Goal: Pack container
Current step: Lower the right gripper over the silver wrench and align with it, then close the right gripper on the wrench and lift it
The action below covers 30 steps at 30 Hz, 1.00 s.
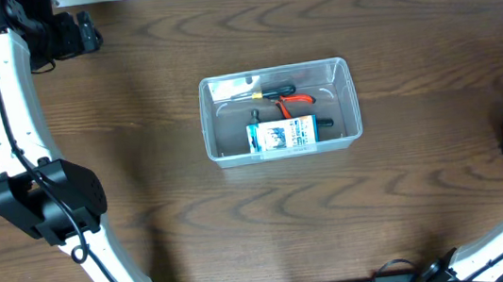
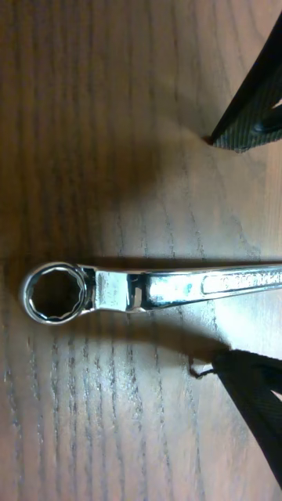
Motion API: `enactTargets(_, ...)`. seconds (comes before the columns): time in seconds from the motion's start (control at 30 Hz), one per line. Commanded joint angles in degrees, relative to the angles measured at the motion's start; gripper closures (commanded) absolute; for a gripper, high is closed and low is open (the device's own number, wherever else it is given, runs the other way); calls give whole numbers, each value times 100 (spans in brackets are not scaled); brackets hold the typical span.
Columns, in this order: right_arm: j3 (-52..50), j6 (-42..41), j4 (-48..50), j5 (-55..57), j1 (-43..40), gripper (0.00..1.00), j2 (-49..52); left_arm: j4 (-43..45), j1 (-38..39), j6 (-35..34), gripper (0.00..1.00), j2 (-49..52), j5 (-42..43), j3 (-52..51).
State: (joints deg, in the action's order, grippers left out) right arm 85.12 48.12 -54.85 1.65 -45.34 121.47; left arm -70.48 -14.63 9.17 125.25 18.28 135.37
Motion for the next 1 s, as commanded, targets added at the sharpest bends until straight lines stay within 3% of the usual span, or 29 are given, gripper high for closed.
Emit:
enactTargets(0.0,-28,-7,-59,-254,-4,20,70,-17,-24,-7,2,-24,52,98)
enactTargets(0.13,-28,-9,-81,-254,9,38,70,-17,-24,-7,2,-26,52,98)
enactTargets(0.27,-28,-31,-90,-256,39,45,70,-17,-24,-7,2,-24,52,98)
enactTargets(0.47,-28,-31,-85,-254,190,69,70,-17,-24,-7,2,-24,52,98)
enactTargets(0.67,-28,-31,-87,-251,345,75,70,-17,-24,-7,2,-26,52,98)
enactTargets(0.8,-28,-140,-92,-221,354,99,70,-17,-24,-7,2,-26,52,98)
enactTargets(0.97,-28,-140,-131,-208,354,99,70,-17,-24,-7,2,-24,52,98)
